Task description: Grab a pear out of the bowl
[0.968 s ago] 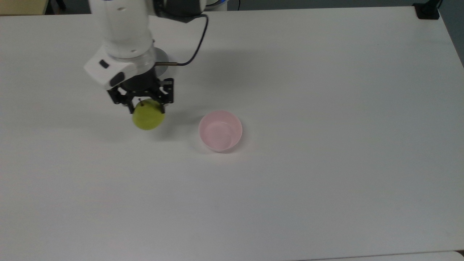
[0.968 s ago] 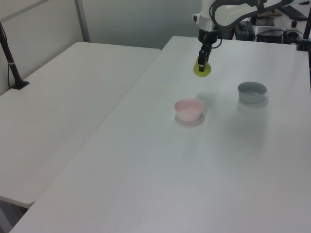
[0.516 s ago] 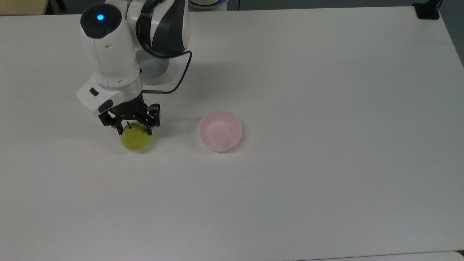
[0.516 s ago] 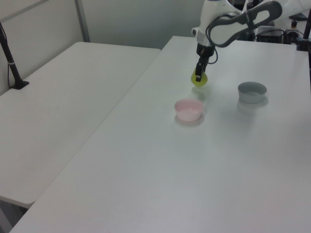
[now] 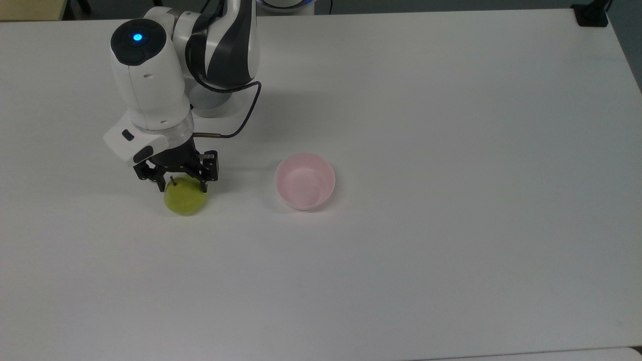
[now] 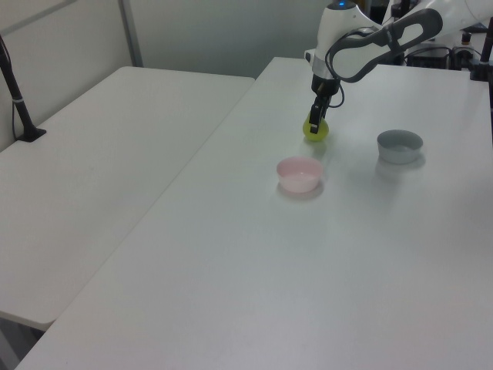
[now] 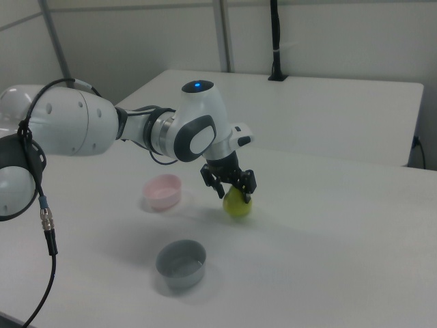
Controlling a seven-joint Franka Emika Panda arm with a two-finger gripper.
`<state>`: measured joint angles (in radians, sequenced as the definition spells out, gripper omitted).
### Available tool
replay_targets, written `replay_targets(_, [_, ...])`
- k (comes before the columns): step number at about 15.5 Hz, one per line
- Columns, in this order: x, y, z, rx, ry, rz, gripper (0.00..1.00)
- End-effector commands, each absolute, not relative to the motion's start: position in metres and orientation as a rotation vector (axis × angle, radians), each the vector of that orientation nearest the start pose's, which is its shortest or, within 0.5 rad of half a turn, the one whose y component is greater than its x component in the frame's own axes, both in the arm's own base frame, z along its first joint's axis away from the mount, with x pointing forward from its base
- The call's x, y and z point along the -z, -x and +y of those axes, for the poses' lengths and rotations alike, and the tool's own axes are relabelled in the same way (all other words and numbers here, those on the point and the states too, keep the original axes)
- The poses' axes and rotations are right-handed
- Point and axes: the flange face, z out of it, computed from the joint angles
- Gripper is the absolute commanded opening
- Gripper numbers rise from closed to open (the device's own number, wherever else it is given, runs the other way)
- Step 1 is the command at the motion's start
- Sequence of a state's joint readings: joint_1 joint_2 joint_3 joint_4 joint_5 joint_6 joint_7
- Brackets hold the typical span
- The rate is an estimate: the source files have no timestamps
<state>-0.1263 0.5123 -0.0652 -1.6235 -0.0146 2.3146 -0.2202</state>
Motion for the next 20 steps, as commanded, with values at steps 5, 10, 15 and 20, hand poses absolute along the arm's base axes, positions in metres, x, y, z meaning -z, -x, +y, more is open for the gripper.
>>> replay_targets(5, [-0.361, -0.69, -0.13, 0.329, 3.219, -0.087, 1.0])
replay_targets(10, [-0.424, -0.675, -0.119, 0.308, 3.205, 0.017, 1.0])
replay_targets(15, [-0.498, -0.644, -0.075, 0.221, 3.186, 0.024, 1.0])
replay_targets(20, [-0.559, -0.601, -0.028, 0.096, 3.171, 0.0, 1.0])
